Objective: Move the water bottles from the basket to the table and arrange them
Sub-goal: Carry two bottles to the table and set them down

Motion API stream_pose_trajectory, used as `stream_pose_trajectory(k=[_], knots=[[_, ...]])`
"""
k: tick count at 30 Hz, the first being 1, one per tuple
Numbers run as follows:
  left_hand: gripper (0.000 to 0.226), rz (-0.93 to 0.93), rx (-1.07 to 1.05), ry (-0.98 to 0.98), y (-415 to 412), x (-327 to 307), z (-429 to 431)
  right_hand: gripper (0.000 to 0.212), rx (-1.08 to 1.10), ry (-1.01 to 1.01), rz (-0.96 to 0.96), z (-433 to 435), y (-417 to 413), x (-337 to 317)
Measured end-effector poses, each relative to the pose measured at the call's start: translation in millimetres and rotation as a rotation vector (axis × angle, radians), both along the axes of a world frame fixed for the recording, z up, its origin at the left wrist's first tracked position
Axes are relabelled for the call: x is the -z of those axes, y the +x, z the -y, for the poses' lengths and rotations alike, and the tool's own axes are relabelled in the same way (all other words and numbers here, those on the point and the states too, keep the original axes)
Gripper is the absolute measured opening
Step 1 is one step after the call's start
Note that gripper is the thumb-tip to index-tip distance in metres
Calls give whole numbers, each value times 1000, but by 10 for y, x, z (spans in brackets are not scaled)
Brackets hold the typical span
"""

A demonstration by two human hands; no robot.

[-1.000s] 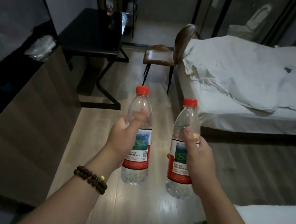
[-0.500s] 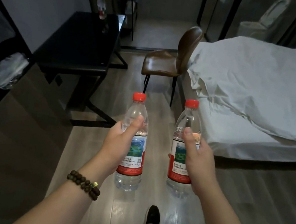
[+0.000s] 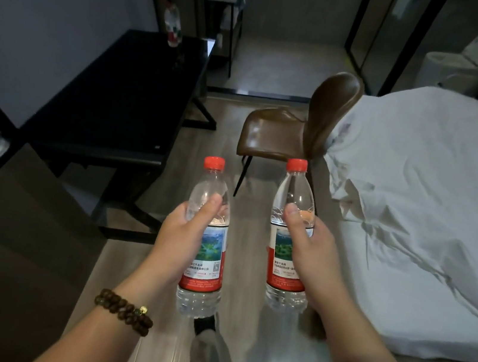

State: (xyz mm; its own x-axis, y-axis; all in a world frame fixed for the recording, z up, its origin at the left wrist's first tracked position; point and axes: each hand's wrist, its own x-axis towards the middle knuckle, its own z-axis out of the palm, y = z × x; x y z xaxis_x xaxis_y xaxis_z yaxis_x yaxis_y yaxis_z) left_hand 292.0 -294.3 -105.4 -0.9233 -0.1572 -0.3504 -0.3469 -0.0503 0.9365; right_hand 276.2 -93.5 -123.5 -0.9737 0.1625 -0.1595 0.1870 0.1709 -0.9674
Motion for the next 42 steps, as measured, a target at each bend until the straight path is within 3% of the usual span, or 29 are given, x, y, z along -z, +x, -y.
stream_pose_trajectory(k=[14,17,24,31,34,42], knots=[[69,21,101,17,-3225,-34,412,38,40,66,-21,471,-2913,-188],[60,17,111,3,-3774,10,445,38,17,62,4,518,-3517,-131],[59,8,0,-83,-5168,193,467,46,-89,-50,19,604,-5141,30],[64,4,-159,-179,-6342,102,656,33,-233,-54,46,822,-6727,-65],[70,18,-223,-166,-6701,61,808,36,-287,-73,70,1016,-7207,-118],[60,35,-344,-37,-7601,148,1514,37,-375,-53,104,1759,-8274,-83]])
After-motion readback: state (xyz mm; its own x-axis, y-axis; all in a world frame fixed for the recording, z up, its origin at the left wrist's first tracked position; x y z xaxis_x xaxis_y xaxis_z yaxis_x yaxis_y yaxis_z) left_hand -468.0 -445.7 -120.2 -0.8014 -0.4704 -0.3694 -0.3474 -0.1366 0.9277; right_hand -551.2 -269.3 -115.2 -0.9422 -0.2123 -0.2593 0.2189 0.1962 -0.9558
